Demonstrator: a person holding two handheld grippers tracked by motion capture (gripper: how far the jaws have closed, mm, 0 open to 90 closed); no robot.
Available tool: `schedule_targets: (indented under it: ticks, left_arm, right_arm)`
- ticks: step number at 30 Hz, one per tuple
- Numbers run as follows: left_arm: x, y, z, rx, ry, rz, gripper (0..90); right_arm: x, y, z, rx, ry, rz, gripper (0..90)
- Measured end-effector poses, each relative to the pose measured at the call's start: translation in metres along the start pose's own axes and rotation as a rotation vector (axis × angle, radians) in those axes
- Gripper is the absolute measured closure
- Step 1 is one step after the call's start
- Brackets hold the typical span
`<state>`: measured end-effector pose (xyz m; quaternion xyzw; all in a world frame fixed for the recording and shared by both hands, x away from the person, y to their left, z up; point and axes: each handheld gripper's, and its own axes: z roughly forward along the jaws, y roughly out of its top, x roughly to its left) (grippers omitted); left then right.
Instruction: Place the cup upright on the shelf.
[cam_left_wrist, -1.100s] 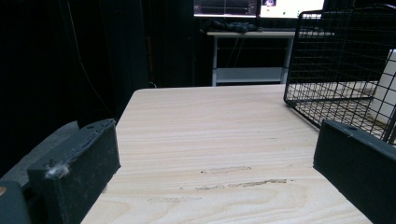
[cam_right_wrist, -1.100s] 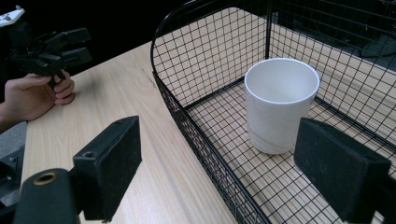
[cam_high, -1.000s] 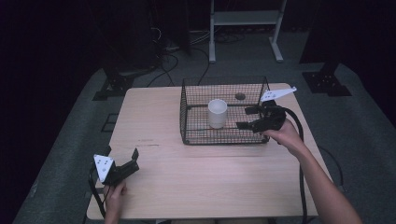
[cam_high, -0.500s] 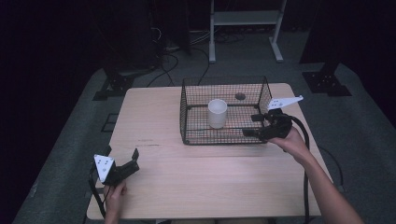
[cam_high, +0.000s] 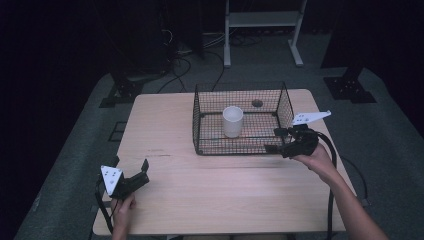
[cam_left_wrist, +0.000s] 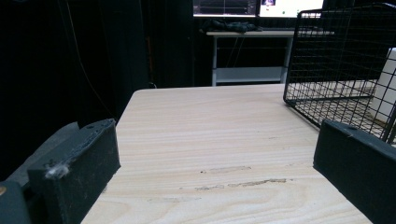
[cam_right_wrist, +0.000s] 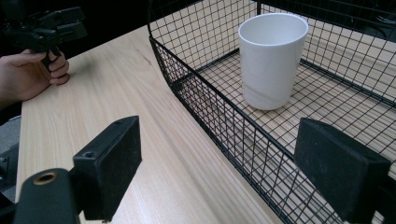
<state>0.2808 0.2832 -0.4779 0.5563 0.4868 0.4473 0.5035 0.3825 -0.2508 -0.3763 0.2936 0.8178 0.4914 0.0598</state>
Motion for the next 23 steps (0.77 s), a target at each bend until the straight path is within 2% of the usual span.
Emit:
schedule_targets:
  ticks: [13, 16, 19, 23]
  left_arm:
    - [0.0, 0.0, 0.0, 0.001, -0.001, 0.003, 0.0]
    - [0.0, 0.0, 0.0, 0.0, -0.001, 0.002, 0.0]
    - [0.0, 0.0, 0.0, 0.0, 0.001, 0.0, 0.0]
    - [0.0, 0.0, 0.0, 0.001, 0.002, -0.003, 0.0]
  right_arm:
    - [0.003, -0.014, -0.003, -0.004, 0.004, 0.013, 14.2]
    - [0.006, -0.018, -0.002, -0.006, -0.009, 0.001, 14.2]
    - [0.009, -0.023, 0.001, 0.004, 0.0, 0.007, 14.3]
    - [0.019, -0.029, 0.002, 0.013, -0.01, -0.018, 14.2]
